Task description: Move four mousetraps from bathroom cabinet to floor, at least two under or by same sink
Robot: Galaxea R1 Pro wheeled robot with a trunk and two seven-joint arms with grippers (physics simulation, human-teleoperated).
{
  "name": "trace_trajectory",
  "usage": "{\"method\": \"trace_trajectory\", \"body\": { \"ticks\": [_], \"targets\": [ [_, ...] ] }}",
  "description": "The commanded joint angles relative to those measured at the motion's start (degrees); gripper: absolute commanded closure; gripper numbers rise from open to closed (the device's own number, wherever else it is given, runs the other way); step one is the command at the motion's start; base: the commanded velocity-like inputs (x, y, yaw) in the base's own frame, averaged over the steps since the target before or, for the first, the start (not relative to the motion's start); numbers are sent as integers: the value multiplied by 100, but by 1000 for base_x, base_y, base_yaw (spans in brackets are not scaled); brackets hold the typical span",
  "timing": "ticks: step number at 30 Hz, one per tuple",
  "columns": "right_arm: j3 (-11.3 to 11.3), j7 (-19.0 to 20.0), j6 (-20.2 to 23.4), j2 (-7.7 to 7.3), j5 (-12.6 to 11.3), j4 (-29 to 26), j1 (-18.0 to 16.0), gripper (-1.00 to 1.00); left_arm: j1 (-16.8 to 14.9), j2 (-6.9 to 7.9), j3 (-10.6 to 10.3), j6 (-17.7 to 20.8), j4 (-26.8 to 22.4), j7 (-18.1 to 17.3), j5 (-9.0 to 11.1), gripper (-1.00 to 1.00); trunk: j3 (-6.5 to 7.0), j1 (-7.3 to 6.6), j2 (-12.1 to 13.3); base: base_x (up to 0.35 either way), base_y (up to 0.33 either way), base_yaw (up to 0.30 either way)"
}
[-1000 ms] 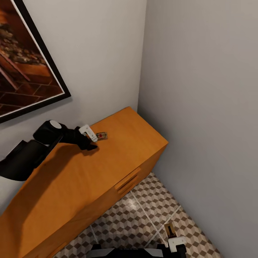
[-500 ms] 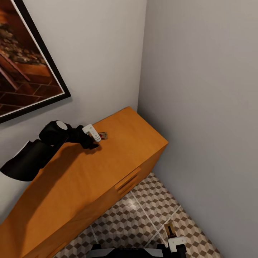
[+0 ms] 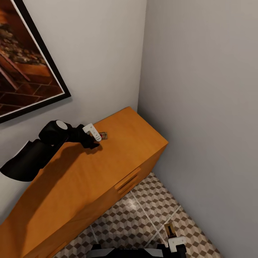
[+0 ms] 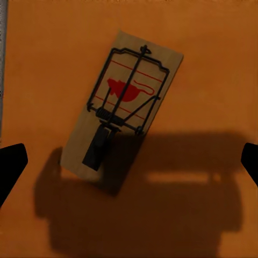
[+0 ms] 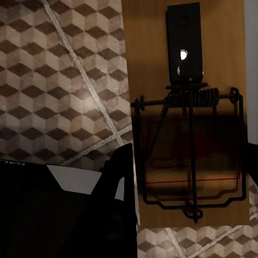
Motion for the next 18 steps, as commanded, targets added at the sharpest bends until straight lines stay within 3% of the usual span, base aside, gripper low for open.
{"method": "trace_trajectory", "body": {
  "ticks": [1,18],
  "targets": [
    [49,-39,-8,2,-32,0,-2,100,-7,3,-4,14,-7,-53,-60,-100,-8,3,-9,0,0,0],
    [49,-39,-8,2,-32,0,-2,100,-7,-15,11,17,-24,-50,-67,-100,-68,3,-9,0,0,0]
  ]
}}
